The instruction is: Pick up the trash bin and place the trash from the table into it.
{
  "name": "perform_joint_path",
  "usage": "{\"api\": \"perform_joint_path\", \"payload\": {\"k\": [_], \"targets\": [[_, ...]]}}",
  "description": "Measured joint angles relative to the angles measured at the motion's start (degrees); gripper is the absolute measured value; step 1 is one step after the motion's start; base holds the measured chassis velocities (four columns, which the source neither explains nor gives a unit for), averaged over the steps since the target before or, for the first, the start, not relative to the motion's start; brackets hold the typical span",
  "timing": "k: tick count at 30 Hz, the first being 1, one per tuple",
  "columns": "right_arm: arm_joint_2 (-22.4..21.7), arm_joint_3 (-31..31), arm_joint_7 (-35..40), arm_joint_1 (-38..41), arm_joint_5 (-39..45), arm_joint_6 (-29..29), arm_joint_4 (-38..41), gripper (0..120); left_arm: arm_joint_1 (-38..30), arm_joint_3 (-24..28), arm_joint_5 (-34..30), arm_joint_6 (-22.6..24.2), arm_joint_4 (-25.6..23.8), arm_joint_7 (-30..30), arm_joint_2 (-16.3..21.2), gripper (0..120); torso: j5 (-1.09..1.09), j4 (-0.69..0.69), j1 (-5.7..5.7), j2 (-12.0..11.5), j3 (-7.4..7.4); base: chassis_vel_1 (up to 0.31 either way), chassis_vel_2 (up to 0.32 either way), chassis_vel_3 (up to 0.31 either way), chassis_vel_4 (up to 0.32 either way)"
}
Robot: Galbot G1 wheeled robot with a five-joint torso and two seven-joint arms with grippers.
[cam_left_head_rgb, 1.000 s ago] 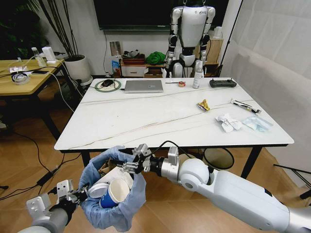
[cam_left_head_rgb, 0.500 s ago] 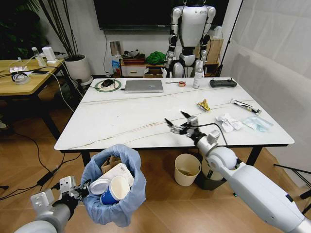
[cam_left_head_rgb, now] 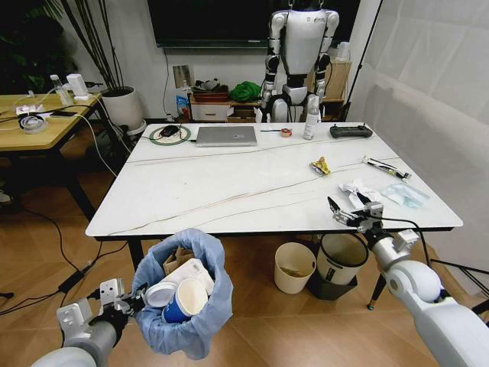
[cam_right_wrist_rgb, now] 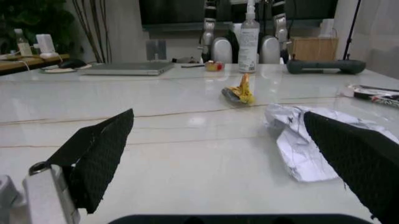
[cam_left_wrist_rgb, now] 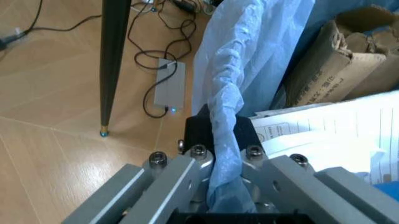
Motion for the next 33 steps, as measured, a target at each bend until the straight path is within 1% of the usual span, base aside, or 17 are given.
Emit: {"api": "perform_joint_path", "payload": {"k": [1,2,3,6,7,12,15,23,33], "targets": [[0.89,2.06,-0.92,-2.38,-0.04,0.16,0.87,100,0.55,-0.07,0.00,-0.04,-0.32,0.02,-0.11,0,-0.01,0.01,0.00,0.00,0.00,0.000,0.000,0.000,0.000],[1.23,2.74,-1.25,-3.22,-0.07,0.19,1.17,100,0.80,-0.10,0.00,-0.08,-0.42,0.04,-0.13,0,-0.02,0.00,0.00,0.01,0.00,0.000,0.000,0.000,0.000],[4.27,7.86,-3.22,-9.16,-1.39,1.15,2.58,100,2.24,-0.08,1.08,-0.56,-0.74,0.49,-0.50,0,-0.02,0.01,-0.01,0.01,0.00,0.000,0.000,0.000,0.000],[6.62,10.44,-4.24,-11.49,-1.65,1.57,3.20,100,2.61,0.07,1.53,-0.73,-1.12,0.66,-0.71,0,-0.03,0.00,-0.01,0.01,-0.01,0.000,0.000,0.000,0.000],[6.62,10.44,-4.24,-11.49,-1.65,1.57,3.20,100,2.61,0.07,1.53,-0.73,-1.12,0.66,-0.71,0,-0.03,0.00,-0.01,0.01,-0.01,0.000,0.000,0.000,0.000],[10.59,12.40,-5.09,-12.74,-1.49,2.52,2.58,100,2.65,0.39,1.67,-0.76,-1.19,0.69,-0.68,0,-0.02,0.01,0.00,0.01,0.00,0.000,0.000,0.000,0.000],[11.45,12.70,-5.26,-12.92,-1.25,2.68,2.32,100,2.71,0.43,1.68,-0.76,-1.19,0.69,-0.59,0,-0.03,0.00,0.00,0.01,0.00,0.000,0.000,0.000,0.000],[13.17,12.74,-5.65,-13.07,-0.56,2.92,2.03,100,2.77,0.38,1.57,-0.76,-1.24,0.67,-0.56,0,-0.04,0.01,0.00,0.01,0.00,-0.013,-0.006,0.004,0.009],[14.29,12.72,-6.12,-13.20,-0.64,3.29,1.75,100,2.73,0.35,1.39,-0.76,-1.40,0.64,-0.56,0,-0.03,0.00,0.01,0.00,0.01,-0.105,-0.099,0.104,0.112]]}}
